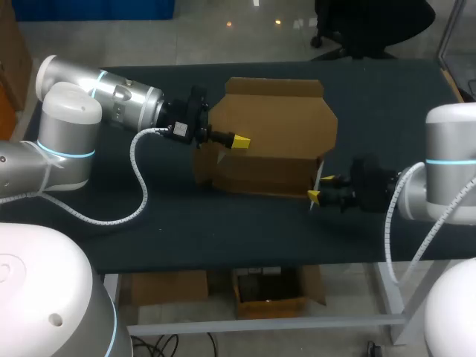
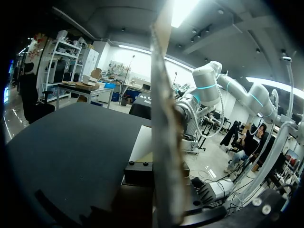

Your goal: Assemble the packaging by folding the flat box into shape, placing the metal phone stand inside, and closing the box properly

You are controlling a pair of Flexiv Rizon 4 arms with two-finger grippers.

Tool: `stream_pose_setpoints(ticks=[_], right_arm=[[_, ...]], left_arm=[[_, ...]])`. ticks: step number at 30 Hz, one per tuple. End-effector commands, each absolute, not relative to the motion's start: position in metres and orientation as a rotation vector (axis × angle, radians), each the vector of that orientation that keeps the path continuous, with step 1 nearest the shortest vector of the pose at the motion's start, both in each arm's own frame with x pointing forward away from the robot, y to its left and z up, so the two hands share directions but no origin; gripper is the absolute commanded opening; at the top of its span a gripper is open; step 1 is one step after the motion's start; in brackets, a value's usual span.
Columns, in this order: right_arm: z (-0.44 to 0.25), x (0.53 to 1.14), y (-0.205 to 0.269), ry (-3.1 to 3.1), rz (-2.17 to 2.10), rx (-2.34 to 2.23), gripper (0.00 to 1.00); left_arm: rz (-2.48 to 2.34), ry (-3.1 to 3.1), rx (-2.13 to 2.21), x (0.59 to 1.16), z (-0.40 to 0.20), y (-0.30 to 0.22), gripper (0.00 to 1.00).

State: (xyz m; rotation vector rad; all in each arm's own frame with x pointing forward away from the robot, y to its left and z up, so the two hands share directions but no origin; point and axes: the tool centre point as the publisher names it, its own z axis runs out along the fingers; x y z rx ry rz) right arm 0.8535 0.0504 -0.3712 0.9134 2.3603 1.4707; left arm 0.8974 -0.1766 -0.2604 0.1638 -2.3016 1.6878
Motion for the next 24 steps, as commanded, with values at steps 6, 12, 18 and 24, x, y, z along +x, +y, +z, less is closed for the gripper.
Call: stream_pose_setpoints(ticks=[6, 12, 18, 24], right_arm=[[-0.372, 0.85, 0.061, 2.337, 1.443, 0.938, 0.54], [-0.374, 0.847, 0.065, 2.323, 1.431, 0.961, 0.52], [-0.373, 0.843, 0.069, 2.311, 1.406, 0.973, 0.53], [-0.375, 0.844, 0.072, 2.315, 1.403, 0.978, 0.54]], left_arm=[[1.687, -2.3, 0.161, 0.898, -0.264, -0.177, 0.0], [1.687, -2.3, 0.161, 0.898, -0.264, -0.177, 0.0], [1.687, -2.3, 0.161, 0.898, -0.264, -0.177, 0.0], [1.687, -2.3, 0.161, 0.898, -0.264, -0.177, 0.0]])
